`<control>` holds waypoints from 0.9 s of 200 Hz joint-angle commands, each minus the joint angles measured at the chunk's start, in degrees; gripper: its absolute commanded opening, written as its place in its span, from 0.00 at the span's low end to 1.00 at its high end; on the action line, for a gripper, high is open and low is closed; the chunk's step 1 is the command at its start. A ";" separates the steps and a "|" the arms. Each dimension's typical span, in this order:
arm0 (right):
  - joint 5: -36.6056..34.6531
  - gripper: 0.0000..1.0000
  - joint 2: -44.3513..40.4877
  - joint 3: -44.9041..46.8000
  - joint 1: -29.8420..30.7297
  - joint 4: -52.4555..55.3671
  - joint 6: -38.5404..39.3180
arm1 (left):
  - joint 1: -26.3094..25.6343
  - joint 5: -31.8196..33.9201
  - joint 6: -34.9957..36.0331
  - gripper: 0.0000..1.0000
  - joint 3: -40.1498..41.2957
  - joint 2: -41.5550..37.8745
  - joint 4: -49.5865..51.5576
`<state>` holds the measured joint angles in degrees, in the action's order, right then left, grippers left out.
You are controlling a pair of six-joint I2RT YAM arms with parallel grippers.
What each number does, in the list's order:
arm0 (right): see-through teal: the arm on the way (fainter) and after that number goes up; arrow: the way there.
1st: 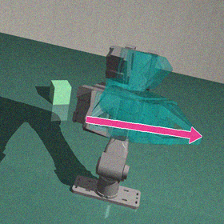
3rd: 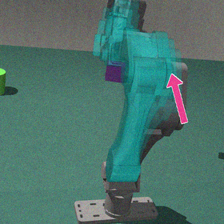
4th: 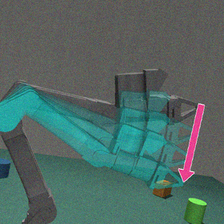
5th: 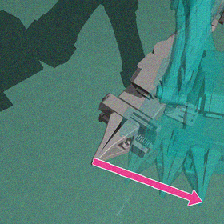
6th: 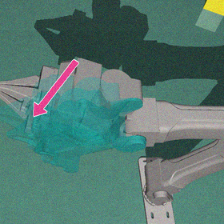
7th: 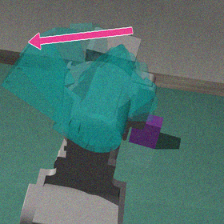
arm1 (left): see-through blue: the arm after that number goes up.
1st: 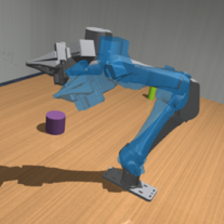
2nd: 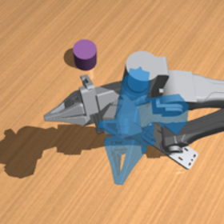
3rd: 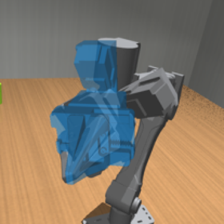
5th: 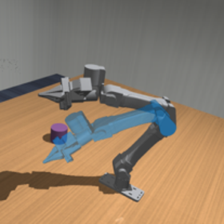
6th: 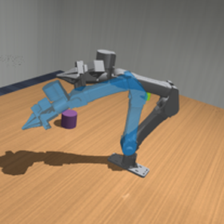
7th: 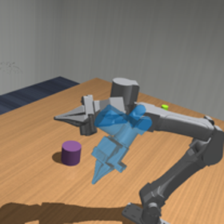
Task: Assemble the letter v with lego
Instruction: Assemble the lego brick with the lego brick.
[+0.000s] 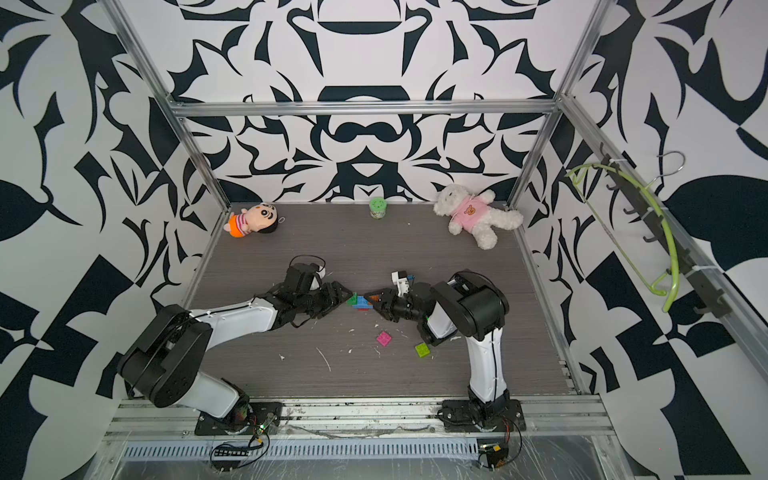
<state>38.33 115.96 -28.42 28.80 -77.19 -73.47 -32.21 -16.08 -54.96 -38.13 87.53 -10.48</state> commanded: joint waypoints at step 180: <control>-1.41 0.23 1.55 0.71 -0.12 1.23 -0.82 | -4.88 6.65 7.77 0.63 -8.34 5.64 14.88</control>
<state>38.17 116.36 -28.38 28.67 -78.04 -74.04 -35.40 -10.48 -49.28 -46.72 91.57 0.75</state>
